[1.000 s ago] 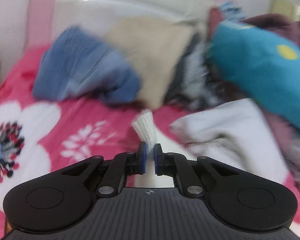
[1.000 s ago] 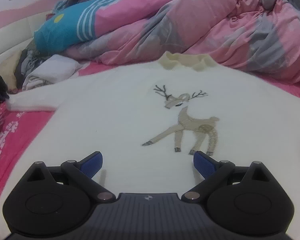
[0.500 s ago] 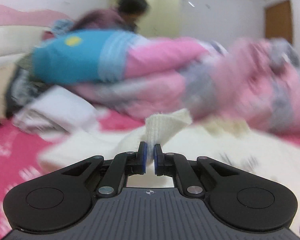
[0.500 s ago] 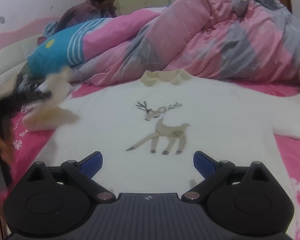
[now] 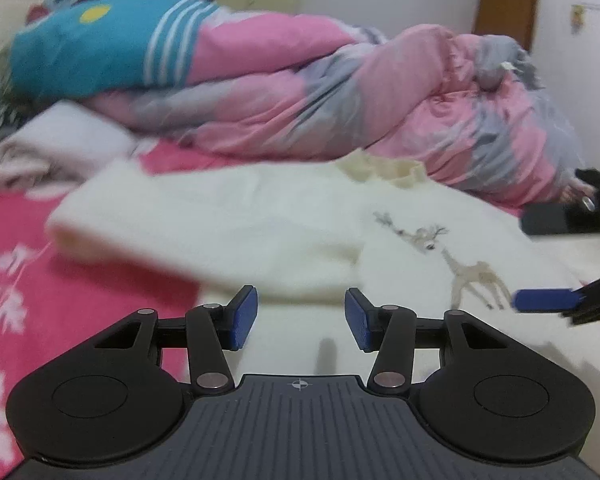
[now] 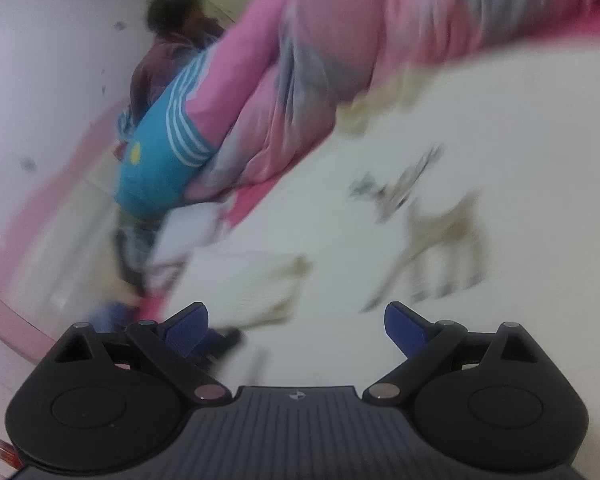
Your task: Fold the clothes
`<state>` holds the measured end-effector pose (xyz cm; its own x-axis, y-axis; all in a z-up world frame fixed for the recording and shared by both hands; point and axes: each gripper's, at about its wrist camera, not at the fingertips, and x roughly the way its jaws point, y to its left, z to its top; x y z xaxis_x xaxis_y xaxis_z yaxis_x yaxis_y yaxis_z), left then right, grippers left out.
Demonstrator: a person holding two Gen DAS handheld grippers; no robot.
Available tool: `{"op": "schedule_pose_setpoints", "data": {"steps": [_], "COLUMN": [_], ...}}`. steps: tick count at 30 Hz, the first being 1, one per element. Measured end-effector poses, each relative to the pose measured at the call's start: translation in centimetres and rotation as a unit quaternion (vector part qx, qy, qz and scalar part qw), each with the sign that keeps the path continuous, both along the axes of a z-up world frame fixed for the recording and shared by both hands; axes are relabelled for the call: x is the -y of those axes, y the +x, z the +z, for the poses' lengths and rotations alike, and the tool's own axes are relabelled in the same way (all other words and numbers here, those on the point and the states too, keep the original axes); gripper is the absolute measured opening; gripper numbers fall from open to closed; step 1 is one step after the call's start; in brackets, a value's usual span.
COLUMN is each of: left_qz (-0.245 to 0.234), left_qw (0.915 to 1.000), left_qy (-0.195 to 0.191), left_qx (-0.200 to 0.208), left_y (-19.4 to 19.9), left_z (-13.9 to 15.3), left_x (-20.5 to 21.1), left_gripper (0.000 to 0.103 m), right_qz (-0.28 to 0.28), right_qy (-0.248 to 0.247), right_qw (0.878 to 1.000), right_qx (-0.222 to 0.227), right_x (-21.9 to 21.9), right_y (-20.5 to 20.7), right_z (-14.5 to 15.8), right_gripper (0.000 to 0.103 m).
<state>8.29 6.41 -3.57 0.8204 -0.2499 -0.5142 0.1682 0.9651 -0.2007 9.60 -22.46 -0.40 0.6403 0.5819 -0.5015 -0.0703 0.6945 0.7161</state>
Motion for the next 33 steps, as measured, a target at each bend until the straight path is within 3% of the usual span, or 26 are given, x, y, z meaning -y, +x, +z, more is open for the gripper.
{"op": "schedule_pose_setpoints", "data": {"steps": [3,5,11,19,22,23,24,27,33], "left_qz": [0.032,0.053,0.096,0.119,0.114,0.111,0.109,0.104,0.102], "left_qw": [0.9985,0.9964,0.9910,0.9875,0.9890,0.9895,0.9900,0.9915,0.9933], "left_qy": [-0.037,-0.058,-0.086,-0.094,-0.086,-0.083,-0.080,-0.068,-0.039], "left_qx": [-0.024,-0.031,-0.036,-0.043,-0.041,-0.040,-0.039,-0.040,-0.039], "left_y": [0.6,1.0,1.6,2.2,2.0,1.9,1.9,1.7,1.8], "left_z": [-0.3,-0.5,-0.6,-1.2,-1.3,-1.3,-1.3,-1.4,-1.2], "left_x": [-1.9,-3.2,-6.0,-7.4,-7.0,-6.8,-6.7,-6.1,-5.4], "left_gripper": [0.048,0.048,0.048,0.048,0.048,0.048,0.048,0.048,0.048], "right_qz": [0.009,0.011,0.009,0.039,0.047,0.049,0.049,0.048,0.023], "right_qy": [0.079,0.098,0.058,-0.038,-0.067,-0.074,-0.076,-0.071,-0.065], "right_qw": [0.995,0.991,0.991,0.995,0.994,0.994,0.994,0.995,0.998], "right_qx": [-0.061,-0.091,-0.117,-0.083,-0.065,-0.062,-0.060,-0.055,0.007], "right_x": [-1.1,-1.9,-4.7,-8.4,-9.2,-9.3,-9.2,-8.5,-6.1], "right_y": [2.7,3.9,7.1,10.3,10.3,10.2,10.1,9.9,9.2], "right_z": [-1.7,-2.7,-4.3,-3.7,-3.5,-3.5,-3.5,-3.7,-0.9], "right_gripper": [0.090,0.085,0.072,0.070,0.055,0.048,0.033,0.010,0.006]}}
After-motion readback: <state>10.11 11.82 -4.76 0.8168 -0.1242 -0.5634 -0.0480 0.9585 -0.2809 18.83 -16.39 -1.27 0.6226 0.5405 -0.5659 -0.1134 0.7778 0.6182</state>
